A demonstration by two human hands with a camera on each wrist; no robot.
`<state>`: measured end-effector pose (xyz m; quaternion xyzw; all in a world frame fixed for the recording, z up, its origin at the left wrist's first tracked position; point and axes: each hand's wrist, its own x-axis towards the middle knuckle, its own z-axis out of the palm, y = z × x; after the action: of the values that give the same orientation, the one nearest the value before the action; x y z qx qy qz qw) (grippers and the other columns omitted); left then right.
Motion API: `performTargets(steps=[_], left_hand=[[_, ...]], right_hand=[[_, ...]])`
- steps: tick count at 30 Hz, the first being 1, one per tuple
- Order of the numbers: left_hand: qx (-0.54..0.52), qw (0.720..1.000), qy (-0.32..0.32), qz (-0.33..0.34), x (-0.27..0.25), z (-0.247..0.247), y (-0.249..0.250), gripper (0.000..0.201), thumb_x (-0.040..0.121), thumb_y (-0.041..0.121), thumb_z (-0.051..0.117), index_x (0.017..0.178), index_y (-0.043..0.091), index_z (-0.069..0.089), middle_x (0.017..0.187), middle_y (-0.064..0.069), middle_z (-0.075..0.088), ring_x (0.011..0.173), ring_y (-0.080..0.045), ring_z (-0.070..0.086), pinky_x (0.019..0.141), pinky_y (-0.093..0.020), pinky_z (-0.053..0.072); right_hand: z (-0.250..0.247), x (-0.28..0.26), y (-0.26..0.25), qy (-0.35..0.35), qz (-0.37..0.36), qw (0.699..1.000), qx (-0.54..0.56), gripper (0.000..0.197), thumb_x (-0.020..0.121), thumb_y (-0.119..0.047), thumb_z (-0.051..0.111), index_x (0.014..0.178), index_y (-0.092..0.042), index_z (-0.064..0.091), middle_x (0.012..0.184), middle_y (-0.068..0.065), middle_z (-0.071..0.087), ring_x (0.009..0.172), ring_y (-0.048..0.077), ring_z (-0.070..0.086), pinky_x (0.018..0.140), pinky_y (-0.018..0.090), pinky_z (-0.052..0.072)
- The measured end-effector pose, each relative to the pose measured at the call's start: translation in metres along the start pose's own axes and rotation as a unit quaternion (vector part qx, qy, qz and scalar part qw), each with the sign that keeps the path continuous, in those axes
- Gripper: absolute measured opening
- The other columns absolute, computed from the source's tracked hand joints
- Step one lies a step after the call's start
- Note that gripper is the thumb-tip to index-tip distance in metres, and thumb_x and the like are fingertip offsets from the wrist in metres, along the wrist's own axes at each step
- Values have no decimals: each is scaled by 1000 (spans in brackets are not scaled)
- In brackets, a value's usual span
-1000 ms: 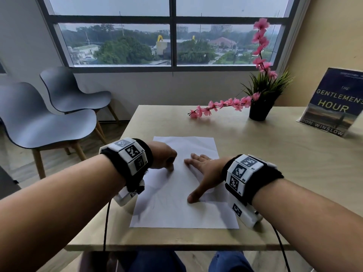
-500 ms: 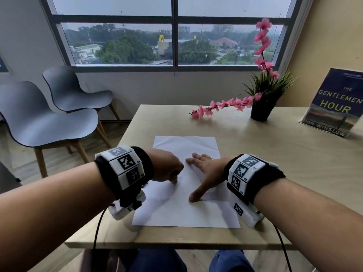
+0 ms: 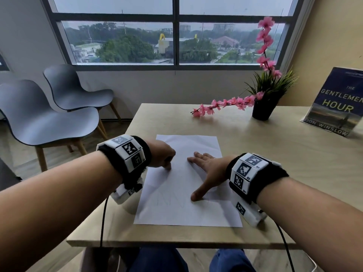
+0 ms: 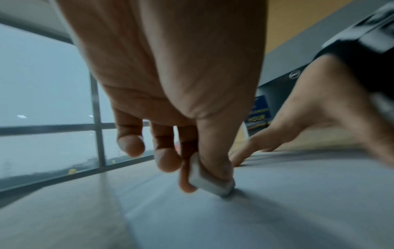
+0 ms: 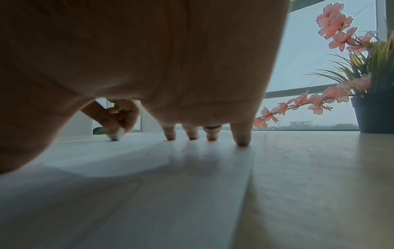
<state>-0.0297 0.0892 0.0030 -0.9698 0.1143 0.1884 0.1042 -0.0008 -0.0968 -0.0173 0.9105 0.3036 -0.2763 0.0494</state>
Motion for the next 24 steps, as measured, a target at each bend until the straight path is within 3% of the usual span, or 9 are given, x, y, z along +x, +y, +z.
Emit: performTargets(steps=[3,7,12,18,24], left_hand=[[9,1000,14,-7,1,1,-4,27,94,34,53,109,12,57,120,-6,59,107,-26,54,84,-32,43],[13,998,-2,54,-3,8,12,23,95,35,51,104,15,57,114,-4,59,102,-24,55,80,-32,42],[-3,1000,13,-13,1,3,-8,30,94,36,53,110,11,57,119,-7,58,108,-27,54,84,-31,42],[5,999,-10,50,-9,11,4,25,94,36,53,104,14,58,112,-4,60,101,-23,55,80,-31,42],[-19,1000,14,0,-8,6,-11,27,94,37,53,105,13,58,115,-4,61,104,-25,56,86,-33,46]], right_hand=[[0,0,0,-1,1,1000,4,127,59,-76,70,152,-39,-9,160,-13,-19,148,11,-14,120,50,4],[0,0,0,-3,-1,1000,0,127,61,-74,70,152,-37,-10,160,-12,-19,148,12,-14,120,50,4],[-1,-1,-1,-5,2,1000,5,127,60,-74,71,152,-39,-9,160,-13,-20,148,12,-15,120,50,3],[-1,0,-1,-8,2,1000,3,128,60,-75,71,152,-39,-10,160,-14,-20,148,11,-15,120,51,3],[1,1,0,3,0,1000,2,127,59,-75,71,152,-39,-8,160,-14,-18,148,10,-13,120,50,5]])
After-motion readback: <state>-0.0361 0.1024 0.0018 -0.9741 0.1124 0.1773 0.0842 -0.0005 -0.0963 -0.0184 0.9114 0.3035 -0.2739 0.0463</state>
